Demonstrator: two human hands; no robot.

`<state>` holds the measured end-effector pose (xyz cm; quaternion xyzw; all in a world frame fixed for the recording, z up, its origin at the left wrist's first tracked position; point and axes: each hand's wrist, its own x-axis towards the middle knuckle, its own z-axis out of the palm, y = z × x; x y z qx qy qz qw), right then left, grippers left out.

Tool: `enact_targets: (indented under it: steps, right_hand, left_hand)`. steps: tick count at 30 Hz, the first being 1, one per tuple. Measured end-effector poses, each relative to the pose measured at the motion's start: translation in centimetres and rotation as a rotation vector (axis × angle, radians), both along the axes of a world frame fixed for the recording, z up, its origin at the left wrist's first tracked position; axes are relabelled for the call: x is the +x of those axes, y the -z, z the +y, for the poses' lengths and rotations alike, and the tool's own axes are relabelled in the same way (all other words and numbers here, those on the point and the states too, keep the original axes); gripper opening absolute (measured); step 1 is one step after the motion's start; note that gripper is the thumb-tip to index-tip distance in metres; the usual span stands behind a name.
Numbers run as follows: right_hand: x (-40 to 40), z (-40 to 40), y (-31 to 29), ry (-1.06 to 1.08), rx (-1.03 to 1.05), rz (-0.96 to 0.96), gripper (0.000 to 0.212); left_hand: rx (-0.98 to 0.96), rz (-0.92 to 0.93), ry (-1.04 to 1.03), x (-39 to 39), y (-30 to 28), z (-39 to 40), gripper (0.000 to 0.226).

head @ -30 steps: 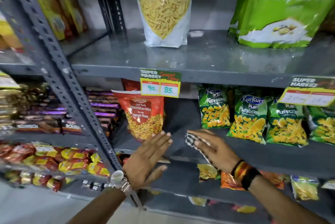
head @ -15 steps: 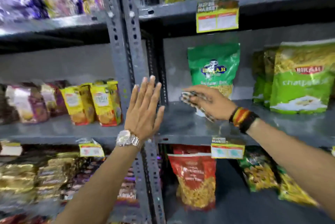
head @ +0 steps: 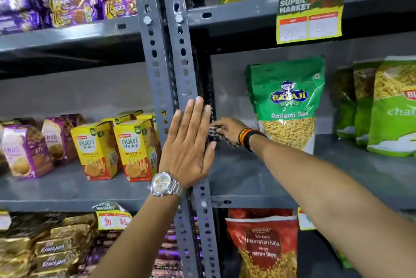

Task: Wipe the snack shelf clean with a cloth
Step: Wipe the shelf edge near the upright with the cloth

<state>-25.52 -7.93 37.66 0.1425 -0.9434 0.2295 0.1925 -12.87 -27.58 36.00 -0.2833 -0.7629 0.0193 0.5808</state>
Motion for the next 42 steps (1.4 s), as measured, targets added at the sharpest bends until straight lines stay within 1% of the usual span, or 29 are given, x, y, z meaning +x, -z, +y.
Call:
enact_targets:
  steps: [1, 4, 5, 7, 9, 10, 11, 13, 17, 19, 21, 24, 26, 28, 30, 32, 33, 36, 38, 40, 42]
  right_hand:
    - [-1.1, 0.2, 0.3, 0.025, 0.038, 0.013, 0.033]
    - [-3.7, 0.6, 1.0, 0.1, 0.25, 0.06, 0.034]
    - [-5.1, 1.2, 1.5, 0.129, 0.277, 0.057, 0.033]
    - [-8.4, 2.4, 3.0, 0.191, 0.275, 0.021, 0.035]
    - [-10.9, 3.4, 4.8, 0.261, 0.222, -0.063, 0.039]
    - [-11.2, 3.4, 5.3, 0.257, 0.206, -0.118, 0.039]
    - [-11.9, 3.7, 5.9, 0.237, 0.185, -0.147, 0.039]
    - [-10.5, 3.2, 5.6, 0.206, 0.12, -0.194, 0.037]
    - [-9.0, 3.2, 4.9, 0.045, 0.003, -0.276, 0.03]
    - [-6.4, 2.7, 4.6, -0.049, 0.009, -0.258, 0.032]
    - [-3.5, 2.2, 4.8, -0.165, -0.045, -0.25, 0.031]
    - [0.0, 2.3, 5.1, -0.321, 0.018, -0.227, 0.032]
    - [0.7, 3.0, 4.3, -0.352, 0.021, -0.239, 0.031]
    - [-0.6, 3.7, 3.1, -0.255, -0.084, -0.167, 0.027]
    - [-3.1, 4.0, 2.5, -0.114, -0.16, -0.093, 0.028]
    - [-5.5, 3.6, 2.7, 0.05, -0.122, -0.09, 0.033]
    - [-6.3, 3.3, 3.3, 0.127, -0.087, -0.121, 0.036]
    - [-8.1, 2.1, 5.0, 0.245, -0.02, -0.158, 0.041]
    - [-8.5, 1.2, 5.2, 0.187, -0.001, -0.158, 0.037]
    - [-8.2, 0.5, 5.0, 0.041, 0.014, -0.197, 0.034]
    - [-6.0, 0.2, 4.8, -0.126, 0.018, -0.22, 0.033]
  left_hand:
    - [0.003, 0.005, 0.006, -0.1, 0.1, 0.0, 0.075]
    - [0.01, 0.018, 0.005, -0.2, 0.1, 0.0, 0.075]
    - [0.012, 0.022, 0.001, -0.3, 0.2, 0.1, 0.074]
    - [0.015, 0.029, 0.001, -0.4, 0.3, 0.2, 0.074]
    - [0.014, 0.036, 0.003, -0.5, 0.3, 0.2, 0.073]
    - [0.014, 0.04, 0.0, -0.5, 0.3, 0.2, 0.073]
    - [0.014, 0.04, -0.003, -0.5, 0.4, 0.1, 0.073]
    - [0.008, 0.042, -0.004, -0.4, 0.4, 0.2, 0.074]
    - [0.014, 0.05, -0.005, -0.3, 0.3, 0.2, 0.073]
    - [0.012, 0.05, -0.02, -0.2, 0.3, 0.2, 0.073]
    - [0.011, 0.043, -0.027, -0.1, 0.2, 0.3, 0.074]
    - [0.01, 0.047, -0.04, 0.0, 0.1, 0.3, 0.073]
    - [0.014, 0.042, -0.048, 0.1, 0.1, 0.4, 0.074]
    - [0.012, 0.04, -0.051, 0.1, 0.1, 0.3, 0.075]
    - [0.005, 0.041, -0.045, 0.0, 0.0, 0.3, 0.075]
    - [0.003, 0.046, -0.04, -0.3, 0.0, 0.1, 0.076]
    - [0.0, 0.048, -0.039, -0.4, 0.1, 0.1, 0.076]
    - [0.002, 0.053, -0.02, -0.6, 0.2, 0.2, 0.075]
    - [0.004, 0.064, -0.019, -0.6, 0.3, 0.1, 0.074]
    - [0.004, 0.066, -0.02, -0.6, 0.3, 0.2, 0.074]
    - [0.004, 0.061, -0.019, -0.4, 0.3, 0.2, 0.074]
